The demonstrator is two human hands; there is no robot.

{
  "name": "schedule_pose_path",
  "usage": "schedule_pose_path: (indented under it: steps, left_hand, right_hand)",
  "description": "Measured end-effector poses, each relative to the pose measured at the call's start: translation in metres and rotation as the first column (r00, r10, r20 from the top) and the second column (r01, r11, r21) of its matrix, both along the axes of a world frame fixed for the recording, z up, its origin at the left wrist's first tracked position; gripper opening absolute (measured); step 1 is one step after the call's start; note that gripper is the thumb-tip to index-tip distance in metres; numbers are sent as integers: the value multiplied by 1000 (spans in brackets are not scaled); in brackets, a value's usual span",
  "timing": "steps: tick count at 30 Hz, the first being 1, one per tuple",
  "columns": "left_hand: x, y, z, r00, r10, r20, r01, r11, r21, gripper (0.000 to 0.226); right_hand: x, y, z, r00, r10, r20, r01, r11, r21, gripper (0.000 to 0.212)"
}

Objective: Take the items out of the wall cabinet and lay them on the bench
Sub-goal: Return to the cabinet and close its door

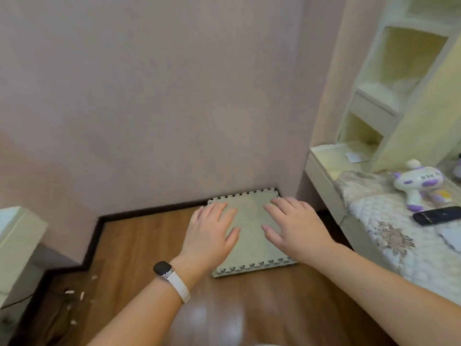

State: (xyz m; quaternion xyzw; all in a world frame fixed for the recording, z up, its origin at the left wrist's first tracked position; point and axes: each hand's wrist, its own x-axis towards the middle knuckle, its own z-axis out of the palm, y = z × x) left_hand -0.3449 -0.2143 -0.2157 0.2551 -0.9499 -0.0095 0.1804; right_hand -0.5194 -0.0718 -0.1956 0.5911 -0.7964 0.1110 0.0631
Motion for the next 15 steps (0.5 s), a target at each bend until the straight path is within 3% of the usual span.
schedule_pose_path:
  steps: [7,15]
  left_hand:
    - [125,-70,14,962,271,13,-271,960,65,48]
    - [218,-108,18,848,530,-6,-528,846,72,46]
  right_hand:
    - [90,-124,11,970,240,-47,-241,970,-16,49]
    - [163,-221,14,867,492,-74,-496,867,-47,49]
